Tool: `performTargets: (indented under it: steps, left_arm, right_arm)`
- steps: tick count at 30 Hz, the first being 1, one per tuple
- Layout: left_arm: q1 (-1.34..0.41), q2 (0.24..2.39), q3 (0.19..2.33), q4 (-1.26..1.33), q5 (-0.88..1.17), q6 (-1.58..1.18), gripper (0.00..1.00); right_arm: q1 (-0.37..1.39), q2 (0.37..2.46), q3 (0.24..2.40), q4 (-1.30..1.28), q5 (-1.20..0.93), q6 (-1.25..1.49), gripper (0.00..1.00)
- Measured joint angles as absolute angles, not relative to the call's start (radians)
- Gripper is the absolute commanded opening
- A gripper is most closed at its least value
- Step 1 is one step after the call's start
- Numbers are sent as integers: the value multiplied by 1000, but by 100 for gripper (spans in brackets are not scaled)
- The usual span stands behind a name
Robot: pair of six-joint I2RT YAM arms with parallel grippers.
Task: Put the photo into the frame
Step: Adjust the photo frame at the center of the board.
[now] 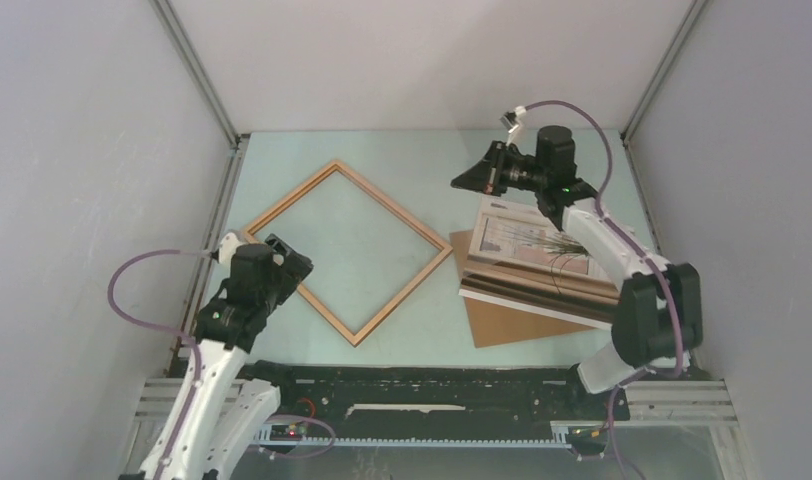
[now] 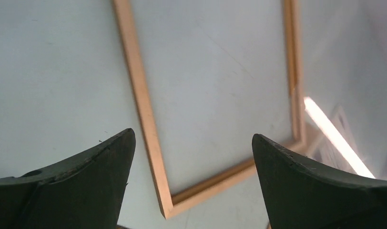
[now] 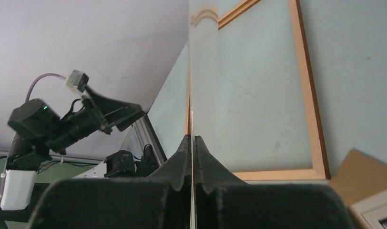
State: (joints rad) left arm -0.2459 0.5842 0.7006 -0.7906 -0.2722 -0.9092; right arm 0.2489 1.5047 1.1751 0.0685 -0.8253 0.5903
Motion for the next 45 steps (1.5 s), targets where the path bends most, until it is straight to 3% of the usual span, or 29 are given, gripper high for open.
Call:
performTargets:
  steps: [5,13,15,18,28,39,45]
  left_arm:
    - [-36,792,628,-691,-247,-961,94]
    - [-10,1029,549,-517,-194,-1028,86]
    - [-10,1071,549,-472,-184,-1028,79]
    - [-10,1131,549,-412,-174,-1020,62]
    - [-7,1327,616,-373,-160,-898,32]
    - [-5,1472,770,-505,-122,-684,7]
    - [4,1505,810,-542,-82,-581,0]
  right_arm:
    - [276,1716,1352,51,-891,628,0]
    - [333,2047,1732,-49,-966,630,0]
    - [352,2095,1768,-58,-992,630,0]
    - [372,2144,1779,-63,-1028,637,0]
    - [346,2185,1755,18,-1090,709,0]
    - [316,2185,1708,165,-1111,853,0]
    - [330,2185,1707,137,-1105,859,0]
